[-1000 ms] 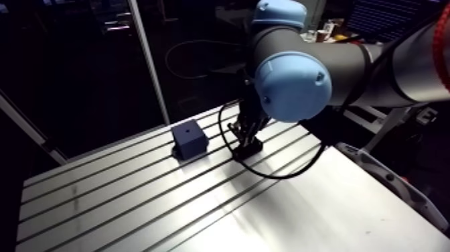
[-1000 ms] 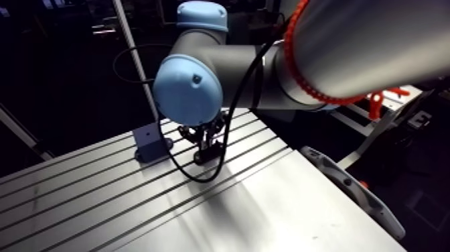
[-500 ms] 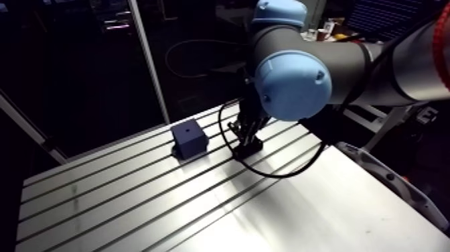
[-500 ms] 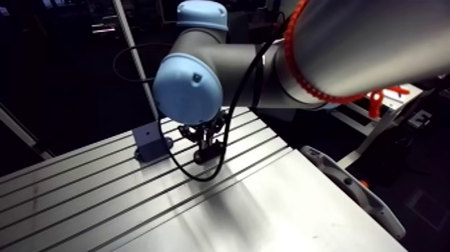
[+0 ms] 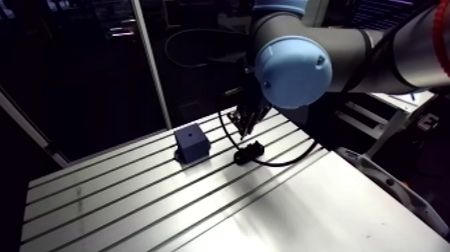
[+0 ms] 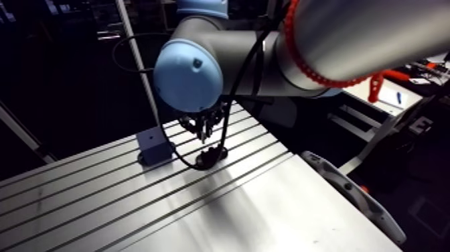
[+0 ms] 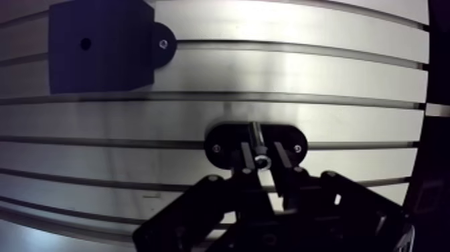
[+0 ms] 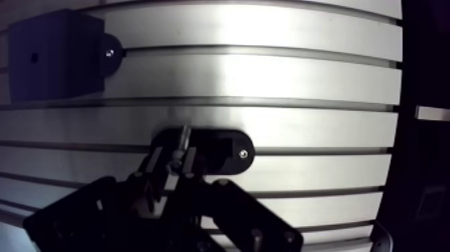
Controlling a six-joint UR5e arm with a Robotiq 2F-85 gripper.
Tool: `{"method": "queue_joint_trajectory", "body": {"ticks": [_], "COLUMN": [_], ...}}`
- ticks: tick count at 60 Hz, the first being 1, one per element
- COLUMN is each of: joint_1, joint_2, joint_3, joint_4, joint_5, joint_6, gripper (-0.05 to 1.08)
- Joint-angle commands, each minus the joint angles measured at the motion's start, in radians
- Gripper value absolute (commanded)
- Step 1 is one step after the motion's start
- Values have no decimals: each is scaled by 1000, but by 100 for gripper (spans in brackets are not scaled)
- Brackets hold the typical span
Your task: Pick up the M10 bolt and insert it into the hole until fully seated.
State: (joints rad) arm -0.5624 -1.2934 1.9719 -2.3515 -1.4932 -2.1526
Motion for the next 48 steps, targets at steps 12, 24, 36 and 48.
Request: {"method": "queue_joint_trajectory", "body": {"ticks": [12, 24, 36, 48], "joint_1": [33, 55, 126, 166], "joint_2": [-23, -28, -3, 19], "joint_3": [-90, -167, -282, -342], "joint_4": [116, 238, 407, 486], "joint_5": [0, -7, -69, -96], "joint_6": [30, 88, 165, 204], "gripper": [105, 106, 106, 106]}}
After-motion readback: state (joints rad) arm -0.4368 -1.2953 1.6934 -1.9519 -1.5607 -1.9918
